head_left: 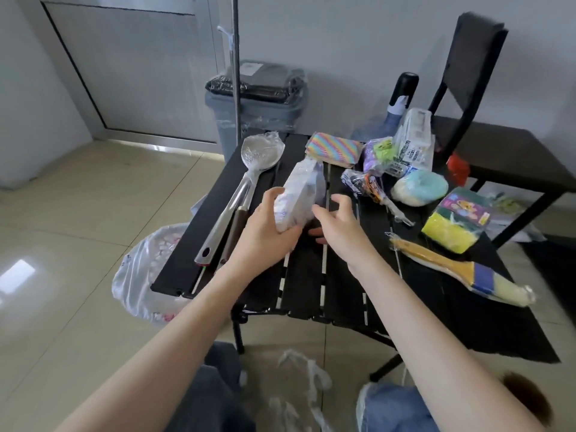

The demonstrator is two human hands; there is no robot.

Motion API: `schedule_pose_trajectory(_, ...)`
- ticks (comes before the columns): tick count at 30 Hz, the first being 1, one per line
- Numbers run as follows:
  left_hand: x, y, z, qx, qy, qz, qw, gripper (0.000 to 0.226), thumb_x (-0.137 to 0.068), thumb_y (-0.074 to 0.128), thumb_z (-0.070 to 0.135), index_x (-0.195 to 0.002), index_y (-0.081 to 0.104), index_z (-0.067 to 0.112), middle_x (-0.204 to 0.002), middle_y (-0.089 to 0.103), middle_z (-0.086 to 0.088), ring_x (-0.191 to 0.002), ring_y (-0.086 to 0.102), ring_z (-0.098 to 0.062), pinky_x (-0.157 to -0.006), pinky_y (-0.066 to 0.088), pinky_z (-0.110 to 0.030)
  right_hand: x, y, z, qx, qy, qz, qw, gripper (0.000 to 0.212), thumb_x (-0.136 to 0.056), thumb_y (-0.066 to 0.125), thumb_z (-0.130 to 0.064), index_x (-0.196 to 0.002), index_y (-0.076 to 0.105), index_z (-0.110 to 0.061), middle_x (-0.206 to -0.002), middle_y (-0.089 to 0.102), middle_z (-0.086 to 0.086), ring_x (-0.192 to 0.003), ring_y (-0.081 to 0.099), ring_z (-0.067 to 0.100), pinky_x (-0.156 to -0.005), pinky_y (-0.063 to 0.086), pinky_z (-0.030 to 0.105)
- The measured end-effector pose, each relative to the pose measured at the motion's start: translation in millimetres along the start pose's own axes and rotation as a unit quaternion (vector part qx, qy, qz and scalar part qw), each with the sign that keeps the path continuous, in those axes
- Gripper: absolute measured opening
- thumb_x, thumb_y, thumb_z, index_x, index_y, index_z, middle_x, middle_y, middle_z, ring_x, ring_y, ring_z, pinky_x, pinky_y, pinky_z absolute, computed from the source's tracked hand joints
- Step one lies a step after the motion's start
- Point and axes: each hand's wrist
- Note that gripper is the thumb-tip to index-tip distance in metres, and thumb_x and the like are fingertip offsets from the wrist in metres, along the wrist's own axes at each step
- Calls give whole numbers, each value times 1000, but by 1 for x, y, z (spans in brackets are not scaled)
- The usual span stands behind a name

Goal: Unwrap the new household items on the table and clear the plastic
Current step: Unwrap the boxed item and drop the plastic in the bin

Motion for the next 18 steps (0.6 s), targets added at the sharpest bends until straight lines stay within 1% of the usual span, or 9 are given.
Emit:
schedule_pose_trajectory(3, 2, 12, 12, 211, -9, -16, 977, 48, -91, 61, 15, -130, 36, 27, -112, 59, 1, -84, 67, -6, -68, 54, -23, 1, -14, -1, -112, 17, 7, 994, 52, -95, 53, -43, -136, 38, -15, -112, 61, 11, -86, 67, 17, -85, 56, 38)
schedule_pose_trajectory(5, 2, 22, 23, 271, 0, -24, 962, 41, -93, 58, 13, -129, 40, 23, -107, 63, 3, -84, 66, -2, -71, 52, -20, 4, -23, -1, -189, 4, -17, 982, 46, -96, 50, -45, -134, 44, -20, -118, 63, 16, -85, 67, 20, -86, 55, 42)
schedule_pose_trajectory(7, -1, 32, 29, 301, 24, -45, 952, 36, -94, 57, 14, -127, 45, 22, -103, 66, 5, -88, 66, -2, -72, 51, -17, 6, -33, 1, -262, -19, -31, 964, 41, -99, 47, -40, -137, 43, -25, -120, 65, 14, -93, 68, 24, -89, 54, 48)
schedule_pose_trajectory(10, -8, 47, 29, 257, 72, -50, 962, 44, -86, 61, 34, -129, 52, 27, -116, 65, 5, -106, 63, -9, -85, 52, -25, 7, -45, 5, -335, -50, -19, 941, 45, -98, 51, -30, -141, 39, -26, -116, 67, 5, -100, 69, 24, -80, 57, 42)
schedule_pose_trajectory(11, -11, 51, 28, 231, 85, -35, 969, 49, -84, 60, 40, -130, 54, 26, -122, 62, 7, -112, 60, -6, -88, 52, -25, 7, -47, 6, -347, -58, -9, 936, 47, -97, 53, -28, -141, 38, -26, -111, 69, 3, -97, 70, 22, -78, 58, 40)
schedule_pose_trajectory(12, -13, 53, 29, 207, 97, -15, 973, 51, -83, 60, 41, -131, 55, 24, -125, 56, 7, -114, 56, 0, -87, 51, -22, 6, -50, 7, -356, -64, 2, 932, 48, -96, 55, -26, -141, 37, -27, -109, 70, 2, -94, 71, 22, -75, 58, 39)
schedule_pose_trajectory(14, -19, 56, 30, 162, 127, 28, 978, 47, -85, 60, 35, -129, 58, 18, -119, 49, 7, -106, 52, 8, -79, 48, -13, 3, -54, 9, -367, -69, 19, 927, 54, -95, 58, -23, -143, 33, -27, -115, 68, 6, -96, 71, 24, -76, 59, 41)
schedule_pose_trajectory(16, -25, 55, 32, 135, 155, 56, 977, 39, -86, 63, 31, -123, 62, 20, -110, 50, 6, -91, 55, 3, -72, 49, -14, -1, -58, 9, -362, -66, 37, 929, 62, -93, 61, -24, -145, 28, -29, -122, 63, 10, -102, 69, 28, -80, 58, 46)
schedule_pose_trajectory(18, -31, 54, 35, 121, 168, 67, 976, 27, -87, 68, 27, -113, 68, 21, -105, 58, 4, -81, 59, -3, -69, 53, -18, -6, -64, 10, -351, -58, 65, 932, 68, -90, 64, -26, -146, 26, -29, -123, 62, 9, -103, 68, 27, -82, 58, 47)
Point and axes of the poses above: each hand's wrist, its own x-axis away from the middle knuckle, its own y-axis out of the palm, z = x × y
